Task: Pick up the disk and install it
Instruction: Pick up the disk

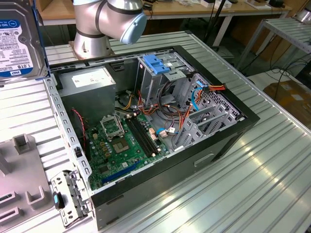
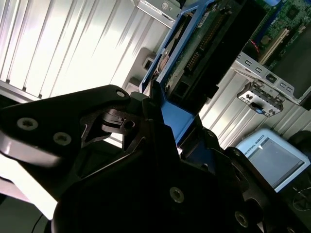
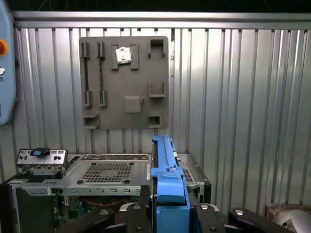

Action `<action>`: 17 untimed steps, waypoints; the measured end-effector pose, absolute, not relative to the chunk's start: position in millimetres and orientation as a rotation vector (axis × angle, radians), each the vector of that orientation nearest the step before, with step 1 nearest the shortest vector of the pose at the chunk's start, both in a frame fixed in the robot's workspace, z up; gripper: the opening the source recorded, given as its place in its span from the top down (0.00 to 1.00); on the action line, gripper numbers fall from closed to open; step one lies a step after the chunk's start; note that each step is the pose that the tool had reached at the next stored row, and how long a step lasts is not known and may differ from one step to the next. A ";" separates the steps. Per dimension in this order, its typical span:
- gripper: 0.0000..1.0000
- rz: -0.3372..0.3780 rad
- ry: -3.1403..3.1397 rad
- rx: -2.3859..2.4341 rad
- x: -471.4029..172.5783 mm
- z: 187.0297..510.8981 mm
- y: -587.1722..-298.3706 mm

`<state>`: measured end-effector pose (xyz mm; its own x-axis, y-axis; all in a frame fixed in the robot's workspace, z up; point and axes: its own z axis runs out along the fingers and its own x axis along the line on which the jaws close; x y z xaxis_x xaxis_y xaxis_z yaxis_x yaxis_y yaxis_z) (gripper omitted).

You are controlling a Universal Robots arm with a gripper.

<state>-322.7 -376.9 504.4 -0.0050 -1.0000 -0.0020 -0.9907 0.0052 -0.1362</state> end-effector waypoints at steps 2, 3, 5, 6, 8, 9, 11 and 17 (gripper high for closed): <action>0.63 -0.145 2.155 -2.144 -319.1 504.4 -377.1; 0.63 -0.145 2.155 -2.144 -317.6 504.5 -377.2; 0.63 -0.145 2.155 -2.144 -314.4 504.4 -377.3; 0.63 -0.145 2.155 -2.144 -312.0 504.4 -377.4; 0.63 -0.145 2.155 -2.144 -308.7 504.4 -377.6; 0.63 -0.145 2.155 -2.144 -307.1 504.4 -377.6; 0.63 -0.145 2.155 -2.144 -303.1 504.4 -377.8; 0.63 -0.145 2.155 -2.144 -291.7 504.5 -378.1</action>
